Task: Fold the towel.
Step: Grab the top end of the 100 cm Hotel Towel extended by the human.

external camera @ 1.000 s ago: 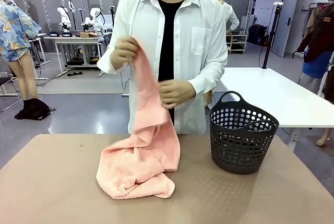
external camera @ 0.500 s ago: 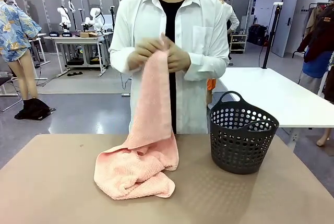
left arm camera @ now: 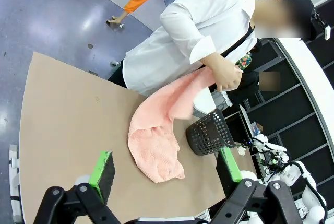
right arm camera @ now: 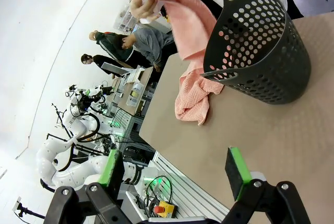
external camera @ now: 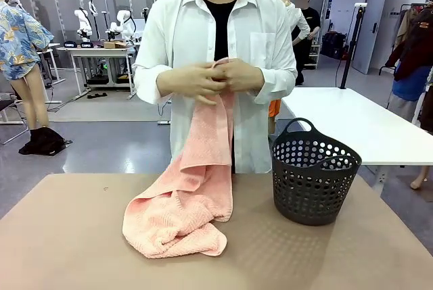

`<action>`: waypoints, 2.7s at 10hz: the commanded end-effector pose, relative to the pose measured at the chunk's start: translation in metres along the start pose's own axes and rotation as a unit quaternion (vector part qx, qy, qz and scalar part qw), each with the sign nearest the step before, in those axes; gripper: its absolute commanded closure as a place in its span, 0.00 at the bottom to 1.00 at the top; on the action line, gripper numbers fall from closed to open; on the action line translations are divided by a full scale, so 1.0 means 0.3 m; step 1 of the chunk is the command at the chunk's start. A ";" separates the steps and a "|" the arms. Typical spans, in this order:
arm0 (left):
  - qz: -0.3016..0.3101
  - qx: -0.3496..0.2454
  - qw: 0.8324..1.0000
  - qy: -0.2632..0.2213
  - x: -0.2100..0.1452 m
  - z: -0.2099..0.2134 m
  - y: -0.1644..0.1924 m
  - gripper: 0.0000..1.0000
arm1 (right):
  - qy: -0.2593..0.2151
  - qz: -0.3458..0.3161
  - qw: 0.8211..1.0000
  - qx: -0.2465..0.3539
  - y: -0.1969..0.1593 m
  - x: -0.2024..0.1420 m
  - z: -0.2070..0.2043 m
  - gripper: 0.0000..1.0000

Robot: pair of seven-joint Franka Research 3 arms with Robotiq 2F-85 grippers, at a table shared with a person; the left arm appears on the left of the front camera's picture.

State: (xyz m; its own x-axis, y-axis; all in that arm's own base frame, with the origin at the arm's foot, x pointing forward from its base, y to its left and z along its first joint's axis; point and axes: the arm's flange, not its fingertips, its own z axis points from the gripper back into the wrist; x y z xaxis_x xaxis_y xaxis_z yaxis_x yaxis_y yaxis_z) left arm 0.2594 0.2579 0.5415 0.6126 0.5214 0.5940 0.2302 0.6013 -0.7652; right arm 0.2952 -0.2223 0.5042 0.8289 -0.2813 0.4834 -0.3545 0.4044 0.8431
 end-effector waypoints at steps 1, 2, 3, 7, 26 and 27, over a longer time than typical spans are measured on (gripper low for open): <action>-0.008 -0.009 1.000 -0.003 0.008 0.000 0.007 0.00 | -0.004 0.006 1.000 0.005 0.002 0.006 0.002 0.00; -0.008 -0.009 1.000 -0.003 0.008 0.000 0.007 0.00 | -0.004 0.006 1.000 0.005 0.002 0.006 0.002 0.00; -0.008 -0.009 1.000 -0.003 0.008 0.000 0.007 0.00 | -0.004 0.006 1.000 0.005 0.002 0.006 0.002 0.00; -0.008 -0.009 1.000 -0.003 0.008 0.000 0.007 0.00 | -0.004 0.006 1.000 0.005 0.002 0.006 0.002 0.00; -0.638 0.270 0.695 0.193 0.001 -0.363 -1.100 0.00 | 0.231 0.502 0.775 -0.306 0.962 0.091 -0.376 0.00; -0.648 0.266 0.684 0.205 -0.037 -0.405 -1.127 0.00 | 0.233 0.513 0.768 -0.305 1.002 0.078 -0.412 0.00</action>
State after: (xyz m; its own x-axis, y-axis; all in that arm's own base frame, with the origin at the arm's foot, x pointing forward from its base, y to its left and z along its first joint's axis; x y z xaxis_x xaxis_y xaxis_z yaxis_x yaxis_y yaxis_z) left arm 0.2606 -0.0244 0.7671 0.3284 -0.8040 0.4957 0.5373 0.5907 0.6021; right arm 0.2586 -0.0041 0.7437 0.3390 0.7489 0.5694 -0.7938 0.5526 -0.2542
